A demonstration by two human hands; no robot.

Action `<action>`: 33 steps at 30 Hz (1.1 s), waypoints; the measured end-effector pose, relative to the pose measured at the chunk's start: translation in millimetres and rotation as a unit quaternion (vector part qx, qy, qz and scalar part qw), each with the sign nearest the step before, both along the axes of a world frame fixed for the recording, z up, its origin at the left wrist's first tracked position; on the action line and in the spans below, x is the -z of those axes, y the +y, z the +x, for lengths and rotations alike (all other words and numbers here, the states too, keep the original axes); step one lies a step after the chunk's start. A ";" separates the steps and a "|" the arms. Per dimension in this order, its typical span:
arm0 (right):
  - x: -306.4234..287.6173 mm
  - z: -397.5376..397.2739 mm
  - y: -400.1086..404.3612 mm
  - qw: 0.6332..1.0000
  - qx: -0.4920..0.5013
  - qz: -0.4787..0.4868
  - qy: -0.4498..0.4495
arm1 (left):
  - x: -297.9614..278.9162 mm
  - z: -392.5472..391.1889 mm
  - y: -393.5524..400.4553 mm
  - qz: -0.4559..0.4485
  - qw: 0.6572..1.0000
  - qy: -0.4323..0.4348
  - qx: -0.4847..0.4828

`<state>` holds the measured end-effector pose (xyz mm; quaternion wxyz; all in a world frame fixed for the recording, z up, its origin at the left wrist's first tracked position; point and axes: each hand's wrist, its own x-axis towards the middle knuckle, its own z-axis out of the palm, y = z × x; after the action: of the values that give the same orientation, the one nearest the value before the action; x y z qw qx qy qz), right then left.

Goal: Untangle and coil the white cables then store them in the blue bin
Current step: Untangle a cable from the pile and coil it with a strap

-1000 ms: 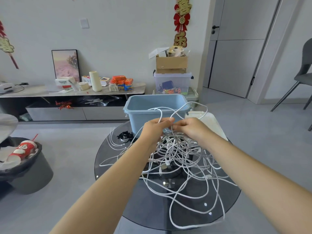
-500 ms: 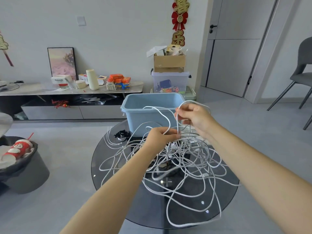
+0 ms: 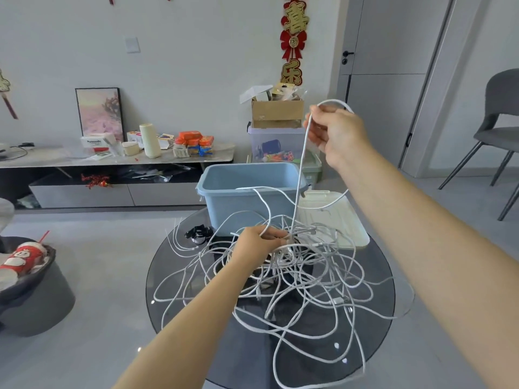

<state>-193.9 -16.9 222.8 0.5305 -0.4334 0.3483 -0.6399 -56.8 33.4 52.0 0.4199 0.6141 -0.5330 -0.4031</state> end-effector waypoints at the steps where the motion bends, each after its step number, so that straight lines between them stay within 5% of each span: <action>1: -5.3 -1.0 -0.1 1.000 0.002 -0.001 -0.015 | 0.0 0.8 -0.3 0.000 1.000 0.000 -0.004; 13: 73.2 23.5 -5.1 0.990 -0.056 0.124 -0.027 | -34.8 -9.3 9.1 0.015 0.998 0.047 0.044; 15: 86.7 22.4 -0.9 0.985 -0.068 0.133 0.088 | -33.3 -8.6 9.6 0.001 0.995 0.096 0.001; 18: 111.5 10.5 13.5 0.909 -0.117 0.130 0.378 | -30.6 -3.9 7.1 -0.009 0.982 0.187 -0.038; 21: 132.9 2.9 24.5 0.872 -0.187 0.089 0.444 | -28.3 -3.3 5.1 -0.001 0.974 0.221 -0.048; 26: 133.2 -1.9 19.6 0.916 -0.158 0.039 0.367 | -20.1 -0.3 4.1 -0.002 0.990 0.137 0.025; 29: 120.9 -10.0 10.1 0.951 -0.186 0.046 0.243 | -14.1 3.7 1.8 0.006 0.996 0.073 0.048; 33: 106.5 -11.8 1.9 0.972 -0.165 0.032 0.166 | -11.5 1.8 0.6 -0.016 0.997 0.067 0.047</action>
<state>-205.6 -15.1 116.4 0.5771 -0.5679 0.3754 -0.4511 -55.0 34.0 63.5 0.4451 0.5534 -0.5381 -0.4539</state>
